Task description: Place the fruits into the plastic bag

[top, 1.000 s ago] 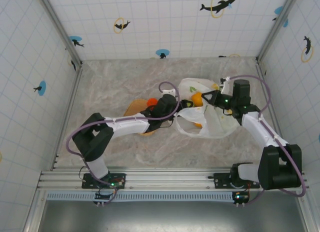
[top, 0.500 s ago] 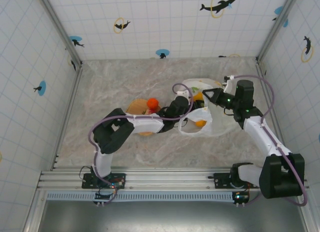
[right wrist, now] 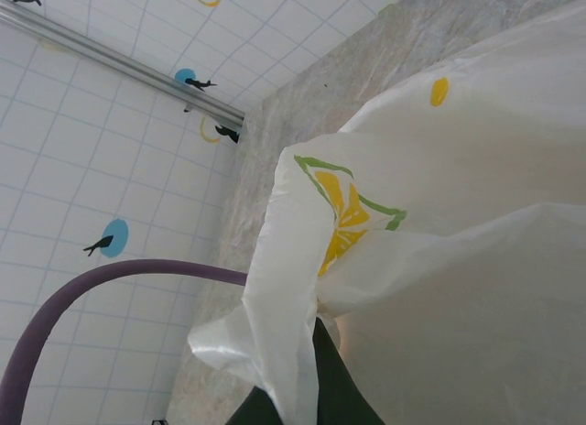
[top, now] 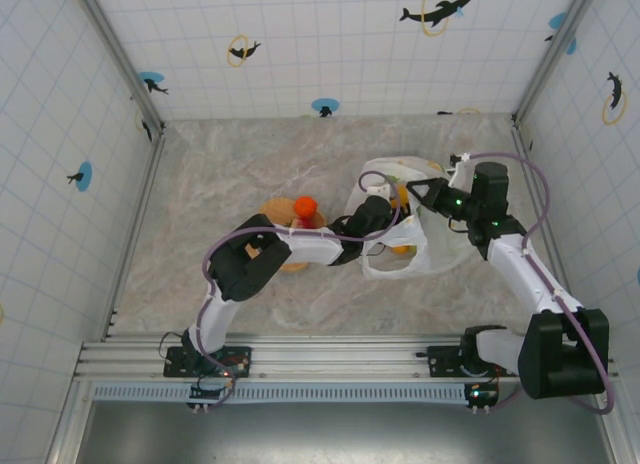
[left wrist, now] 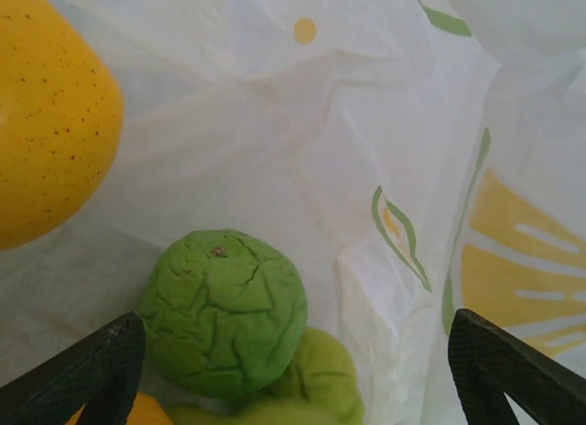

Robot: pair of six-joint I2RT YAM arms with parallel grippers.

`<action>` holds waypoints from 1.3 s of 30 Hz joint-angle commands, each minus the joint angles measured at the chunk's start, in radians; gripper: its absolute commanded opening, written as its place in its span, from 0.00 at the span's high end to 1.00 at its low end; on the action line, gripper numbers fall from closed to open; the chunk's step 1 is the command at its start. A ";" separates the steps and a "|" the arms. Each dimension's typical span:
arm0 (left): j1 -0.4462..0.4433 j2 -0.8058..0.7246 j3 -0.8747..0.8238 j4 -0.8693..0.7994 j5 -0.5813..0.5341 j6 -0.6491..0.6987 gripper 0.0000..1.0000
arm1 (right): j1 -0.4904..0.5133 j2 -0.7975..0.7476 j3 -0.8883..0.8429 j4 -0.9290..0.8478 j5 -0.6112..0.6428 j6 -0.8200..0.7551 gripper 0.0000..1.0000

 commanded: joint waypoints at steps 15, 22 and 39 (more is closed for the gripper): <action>0.049 -0.246 -0.223 -0.017 0.036 0.131 0.08 | -0.054 -0.017 -0.040 -0.010 -0.004 -0.063 1.00; 0.095 -0.414 -0.362 -0.168 0.053 0.240 0.09 | -0.084 -0.014 -0.041 -0.017 -0.012 -0.088 1.00; 0.327 -0.823 -0.571 -0.666 -0.136 0.514 0.08 | -0.094 0.002 -0.052 -0.007 -0.019 -0.097 1.00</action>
